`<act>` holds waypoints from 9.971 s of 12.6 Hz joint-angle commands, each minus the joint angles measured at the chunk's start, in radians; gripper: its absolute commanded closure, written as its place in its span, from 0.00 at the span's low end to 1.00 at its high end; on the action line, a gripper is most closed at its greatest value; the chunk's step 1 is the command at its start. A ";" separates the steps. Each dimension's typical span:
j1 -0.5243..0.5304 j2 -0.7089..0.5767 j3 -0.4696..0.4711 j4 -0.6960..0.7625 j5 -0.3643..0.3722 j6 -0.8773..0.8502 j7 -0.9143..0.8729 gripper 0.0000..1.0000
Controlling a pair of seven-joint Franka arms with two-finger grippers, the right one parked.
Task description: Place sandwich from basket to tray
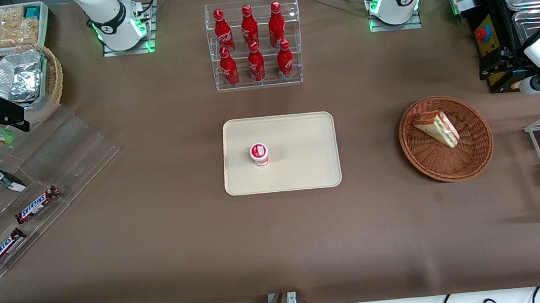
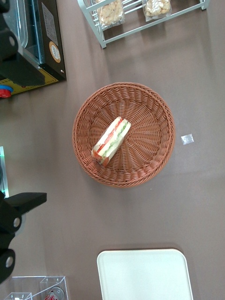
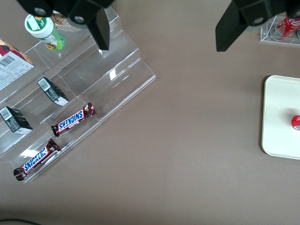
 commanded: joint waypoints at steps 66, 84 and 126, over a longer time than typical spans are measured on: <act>0.012 0.115 -0.127 -0.060 -0.029 0.223 -0.394 1.00; -0.152 0.238 -0.431 -0.306 0.068 0.641 -0.695 1.00; 0.067 0.244 -0.392 0.101 0.082 0.283 -0.820 0.00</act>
